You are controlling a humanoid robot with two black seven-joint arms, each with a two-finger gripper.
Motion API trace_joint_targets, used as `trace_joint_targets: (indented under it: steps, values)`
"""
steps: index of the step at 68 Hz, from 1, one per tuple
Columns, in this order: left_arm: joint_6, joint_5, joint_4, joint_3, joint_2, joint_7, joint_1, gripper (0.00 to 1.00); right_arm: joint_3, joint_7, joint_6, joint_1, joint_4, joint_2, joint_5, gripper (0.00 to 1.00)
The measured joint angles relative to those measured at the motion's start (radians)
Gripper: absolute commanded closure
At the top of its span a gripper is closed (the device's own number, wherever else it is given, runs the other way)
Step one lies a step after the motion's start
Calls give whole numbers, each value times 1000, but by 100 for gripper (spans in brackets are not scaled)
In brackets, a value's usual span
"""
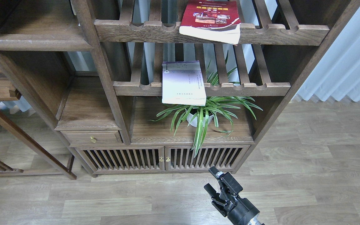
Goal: Organize books on shelf
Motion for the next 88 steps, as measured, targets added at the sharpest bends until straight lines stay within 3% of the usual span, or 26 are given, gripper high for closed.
trace_joint_targets:
  steps: [27,46,75,80,83,88]
  values:
    - [0,-1,194,42,-93,-6,-100,93,-1,0,0,11,7,0,6,0]
    - [0,-12,341,180,-136,-9,-221,92,-12,2,0,4,8,6,11,0]
    - [0,-17,409,273,-180,1,-256,91,-15,2,0,11,8,17,18,0]
    - [0,-17,410,280,-181,1,-256,86,-15,2,0,11,8,21,19,0]
    - [0,-17,412,287,-183,1,-256,72,-15,2,0,11,8,25,19,0]
    - [0,-17,414,298,-187,1,-256,65,-15,2,0,11,8,27,19,0]
